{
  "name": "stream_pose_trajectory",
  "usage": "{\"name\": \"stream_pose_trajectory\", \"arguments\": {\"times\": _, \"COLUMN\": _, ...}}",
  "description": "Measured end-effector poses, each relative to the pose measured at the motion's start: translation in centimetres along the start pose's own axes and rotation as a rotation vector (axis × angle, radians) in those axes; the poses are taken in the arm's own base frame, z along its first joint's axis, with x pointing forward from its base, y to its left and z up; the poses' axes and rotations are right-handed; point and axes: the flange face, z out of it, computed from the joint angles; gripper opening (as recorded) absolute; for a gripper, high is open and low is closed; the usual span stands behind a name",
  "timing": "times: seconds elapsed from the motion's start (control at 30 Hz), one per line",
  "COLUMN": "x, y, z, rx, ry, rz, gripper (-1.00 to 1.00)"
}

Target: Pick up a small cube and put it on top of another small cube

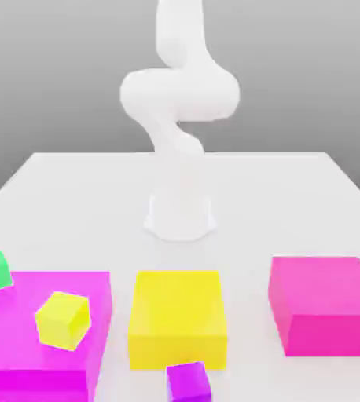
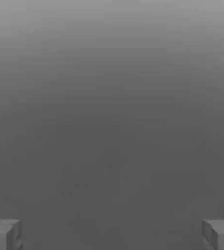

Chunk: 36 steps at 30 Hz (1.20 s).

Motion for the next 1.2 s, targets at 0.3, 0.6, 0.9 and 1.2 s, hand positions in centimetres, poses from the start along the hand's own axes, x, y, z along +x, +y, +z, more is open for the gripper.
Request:
{"name": "stream_pose_trajectory", "arguments": {"times": 0.3, "x": -2.1, "y": 1.7, "z": 17.1, "rx": -0.160, "ry": -0.189, "rz": -0.057, "gripper": 0.00}}
{"name": "stream_pose_trajectory", "arguments": {"times": 0.6, "x": -8.2, "y": 7.1, "z": 32.0, "rx": -0.316, "ry": -0.375, "rz": -0.115, "gripper": 0.00}}
{"name": "stream_pose_trajectory", "arguments": {"times": 0.9, "x": -16.8, "y": 15.5, "z": 43.3, "rx": -0.464, "ry": -0.550, "rz": -0.171, "gripper": 0.00}}
{"name": "stream_pose_trajectory", "arguments": {"times": 1.2, "x": -20.0, "y": 18.7, "z": 47.9, "rx": -0.472, "ry": -0.561, "rz": -0.174, "gripper": -1.00}}
